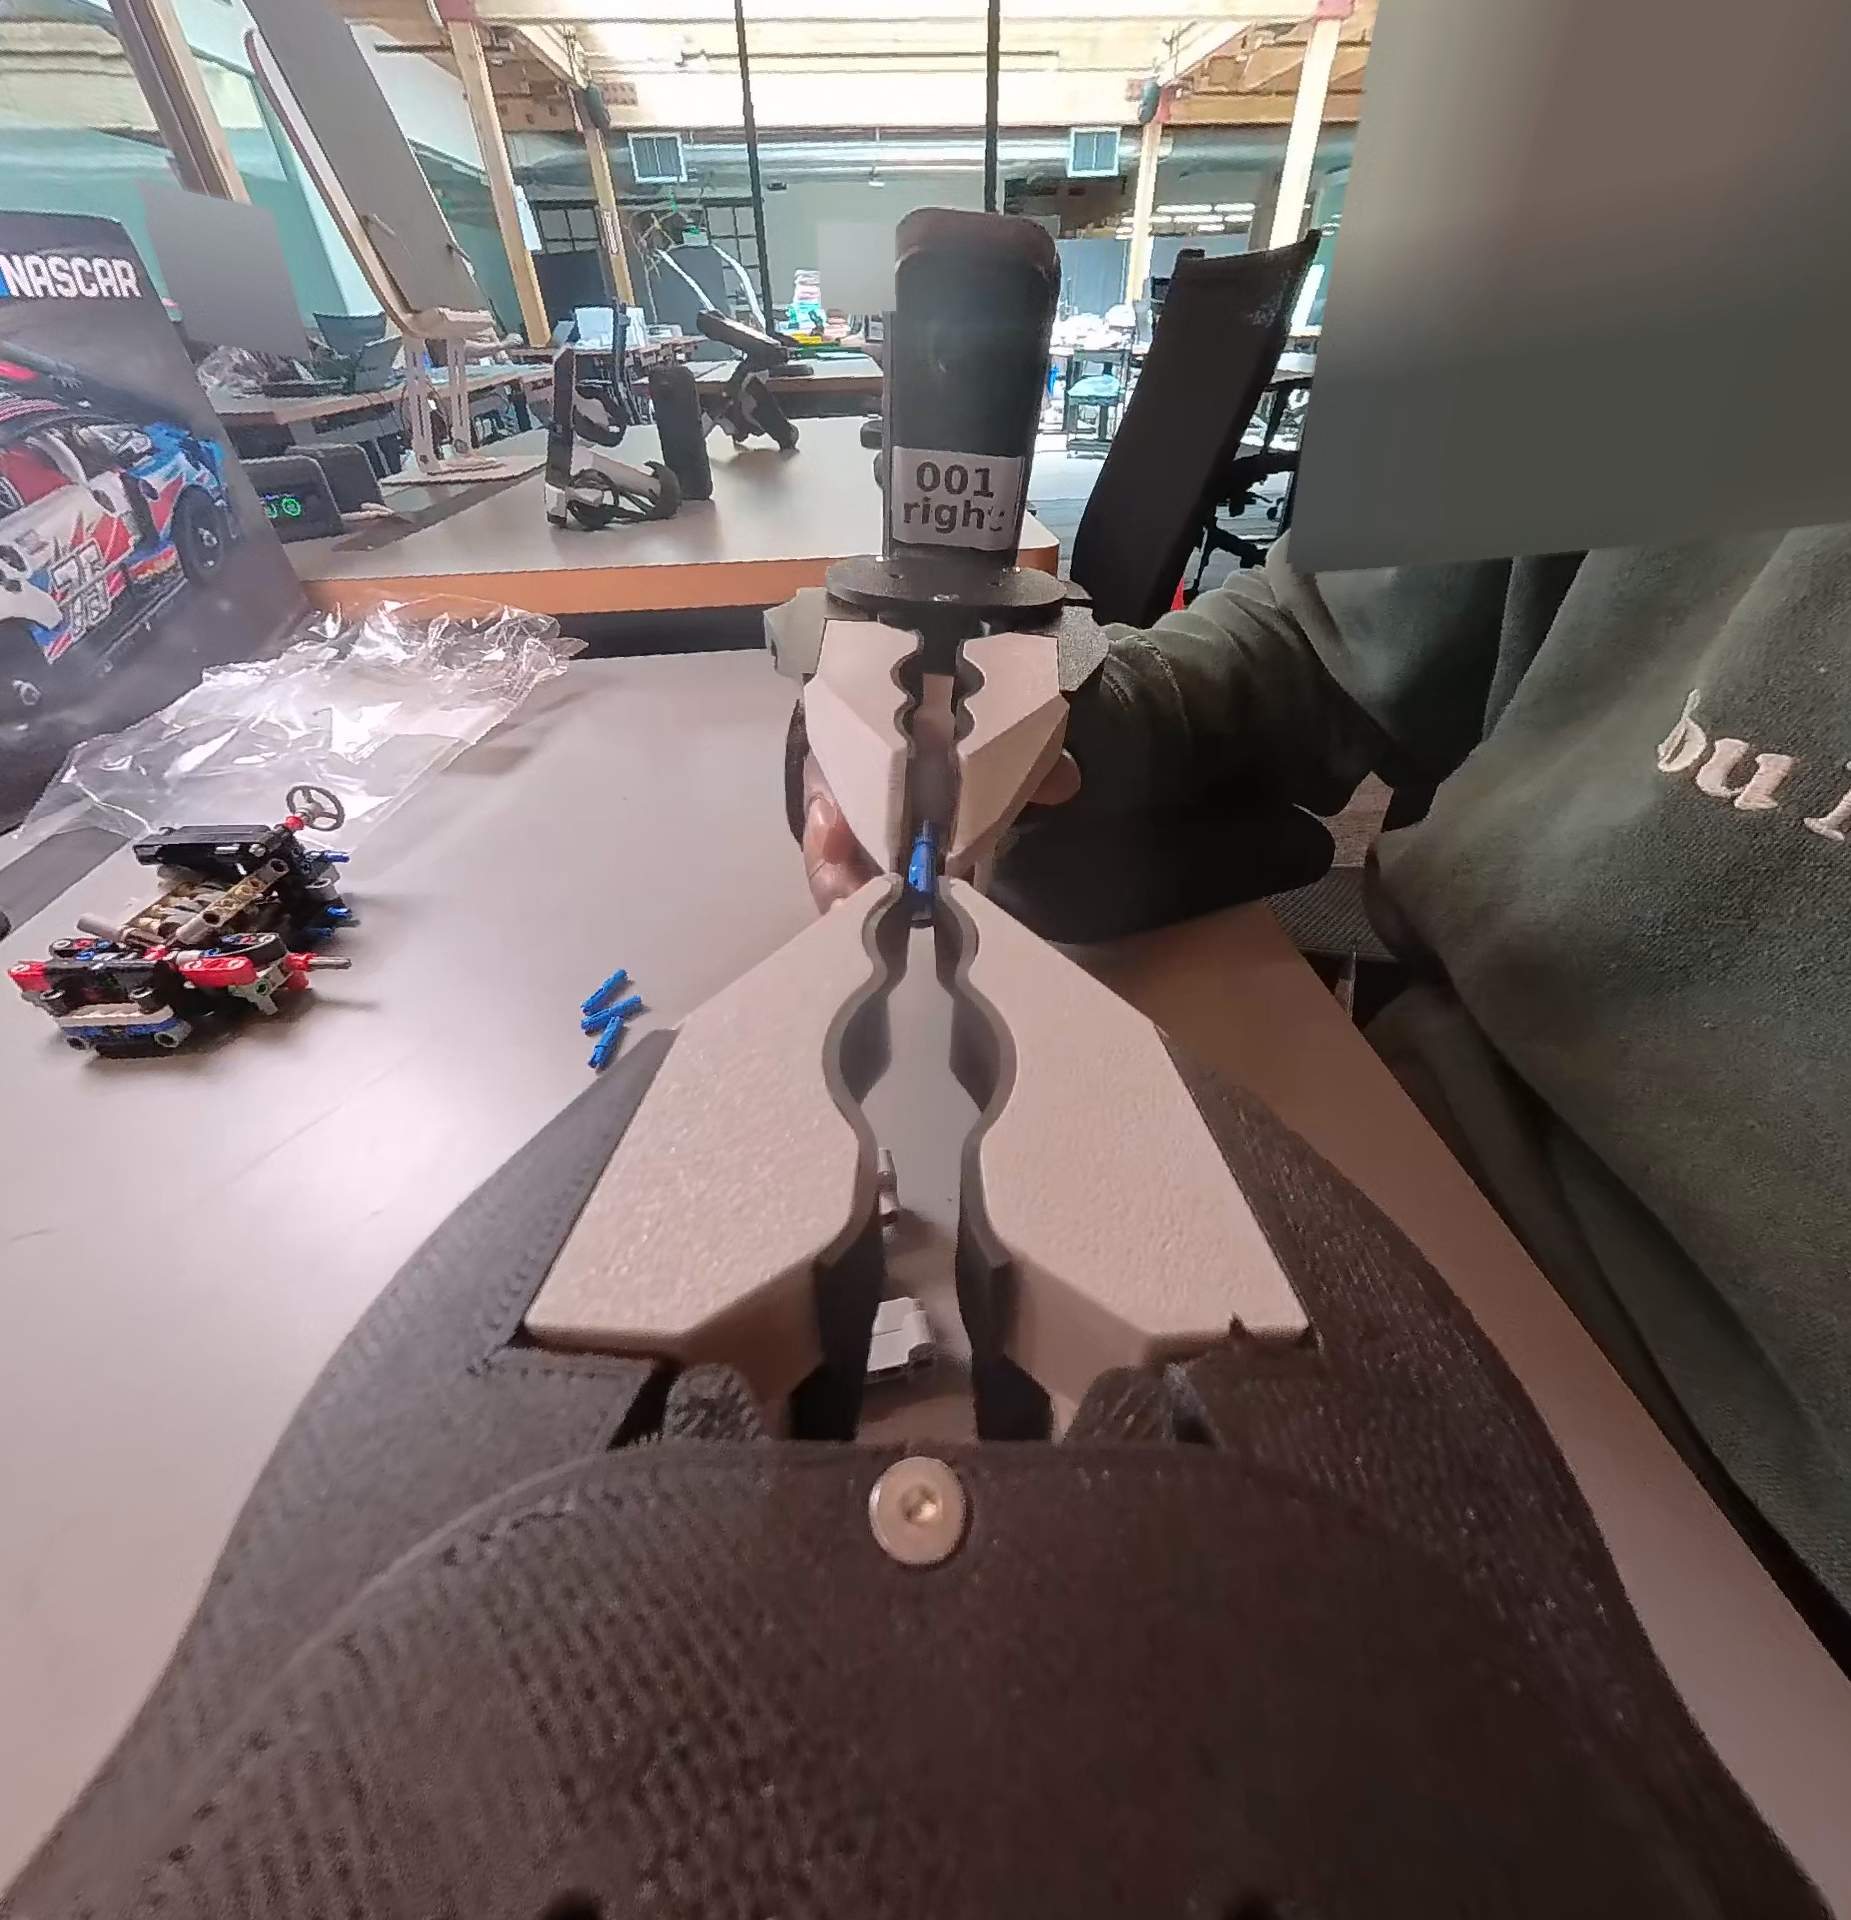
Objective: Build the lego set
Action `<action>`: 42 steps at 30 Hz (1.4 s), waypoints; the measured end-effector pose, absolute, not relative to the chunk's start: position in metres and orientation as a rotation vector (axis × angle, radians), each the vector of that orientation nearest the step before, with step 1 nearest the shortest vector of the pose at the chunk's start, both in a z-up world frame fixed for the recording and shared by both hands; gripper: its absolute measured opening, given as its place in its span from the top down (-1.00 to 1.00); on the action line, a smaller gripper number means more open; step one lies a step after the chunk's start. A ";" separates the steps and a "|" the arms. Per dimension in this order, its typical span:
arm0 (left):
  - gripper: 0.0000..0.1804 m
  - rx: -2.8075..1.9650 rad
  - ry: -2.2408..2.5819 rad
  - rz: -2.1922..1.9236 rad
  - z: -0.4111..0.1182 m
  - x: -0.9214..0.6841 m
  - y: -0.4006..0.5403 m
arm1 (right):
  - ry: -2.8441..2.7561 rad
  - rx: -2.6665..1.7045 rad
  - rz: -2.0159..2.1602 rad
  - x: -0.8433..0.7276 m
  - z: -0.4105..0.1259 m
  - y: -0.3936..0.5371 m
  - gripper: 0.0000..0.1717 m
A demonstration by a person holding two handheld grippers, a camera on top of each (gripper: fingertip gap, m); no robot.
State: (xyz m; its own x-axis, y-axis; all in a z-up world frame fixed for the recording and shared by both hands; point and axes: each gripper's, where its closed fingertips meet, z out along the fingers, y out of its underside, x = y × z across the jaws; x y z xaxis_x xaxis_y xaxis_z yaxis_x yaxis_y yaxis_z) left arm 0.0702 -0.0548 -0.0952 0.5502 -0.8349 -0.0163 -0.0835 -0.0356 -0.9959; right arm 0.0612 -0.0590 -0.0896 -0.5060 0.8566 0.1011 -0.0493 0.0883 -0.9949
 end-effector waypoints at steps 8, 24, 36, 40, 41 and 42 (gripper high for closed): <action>0.91 -1.513 0.787 -0.705 -0.095 0.061 -0.052 | -1.630 -0.842 1.496 0.059 -0.095 -0.055 0.96; 0.97 -1.542 0.847 -0.739 -0.100 0.067 -0.058 | -1.650 -0.817 1.481 0.060 -0.098 -0.060 0.95; 0.88 -1.688 0.821 -0.663 -0.123 0.056 -0.046 | -1.728 -0.913 1.372 0.057 -0.112 -0.043 0.97; 0.76 -1.983 0.917 -0.518 -0.174 0.047 -0.045 | -1.748 -1.017 1.269 0.060 -0.125 -0.014 0.97; 0.74 -2.034 0.942 -0.485 -0.183 0.047 -0.046 | -1.758 -1.027 1.260 0.061 -0.127 -0.010 0.97; 0.74 -2.066 0.960 -0.452 -0.190 0.048 -0.046 | -1.757 -1.035 1.252 0.062 -0.128 -0.007 0.97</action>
